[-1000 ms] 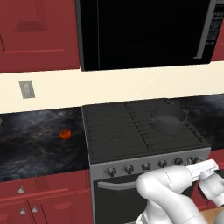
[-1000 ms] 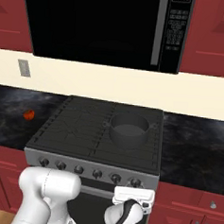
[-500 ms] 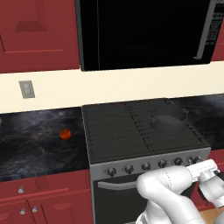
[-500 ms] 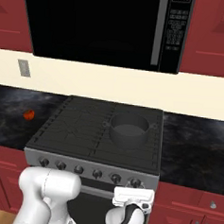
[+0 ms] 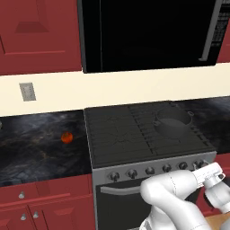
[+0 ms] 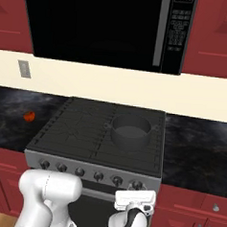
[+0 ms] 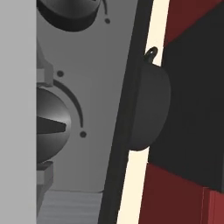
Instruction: Turn on the burner for the pot on the stove. Wait thirty seconds for the pot to heat up. Then add the tomato to the pot.
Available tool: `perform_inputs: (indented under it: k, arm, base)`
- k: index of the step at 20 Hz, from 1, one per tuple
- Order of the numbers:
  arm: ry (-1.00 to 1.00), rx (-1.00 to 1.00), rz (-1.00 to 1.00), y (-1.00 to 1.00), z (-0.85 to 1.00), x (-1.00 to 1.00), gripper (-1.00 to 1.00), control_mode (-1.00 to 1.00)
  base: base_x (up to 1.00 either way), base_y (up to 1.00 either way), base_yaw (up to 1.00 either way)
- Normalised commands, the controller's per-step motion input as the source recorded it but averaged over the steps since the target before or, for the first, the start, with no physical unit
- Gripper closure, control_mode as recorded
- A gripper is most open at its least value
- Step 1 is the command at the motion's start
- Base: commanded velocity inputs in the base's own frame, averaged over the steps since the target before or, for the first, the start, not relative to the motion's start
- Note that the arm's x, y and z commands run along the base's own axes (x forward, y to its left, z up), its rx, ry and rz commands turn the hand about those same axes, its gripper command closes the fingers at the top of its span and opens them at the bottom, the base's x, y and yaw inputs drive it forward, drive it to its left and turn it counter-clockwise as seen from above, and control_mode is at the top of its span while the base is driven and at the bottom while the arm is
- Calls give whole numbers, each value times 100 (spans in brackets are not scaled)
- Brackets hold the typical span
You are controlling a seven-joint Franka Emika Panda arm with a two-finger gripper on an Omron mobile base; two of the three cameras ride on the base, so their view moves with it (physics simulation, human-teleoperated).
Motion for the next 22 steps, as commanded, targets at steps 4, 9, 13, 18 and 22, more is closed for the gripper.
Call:
perform_inputs:
  k: [4,9,13,18,22]
  arm:
    - [-10,-16,45,0,-65,0,100,-100]
    - [-11,-17,47,0,-71,0,100,-100]
    - [-10,-17,48,0,-76,0,100,-100]
    - [-8,-16,48,0,-77,0,100,-100]
    - [-5,-16,49,0,-84,0,100,-100]
  base:
    - [0,0,0]
    - [0,0,0]
    - [0,0,0]
    - [0,0,0]
    - [0,0,0]
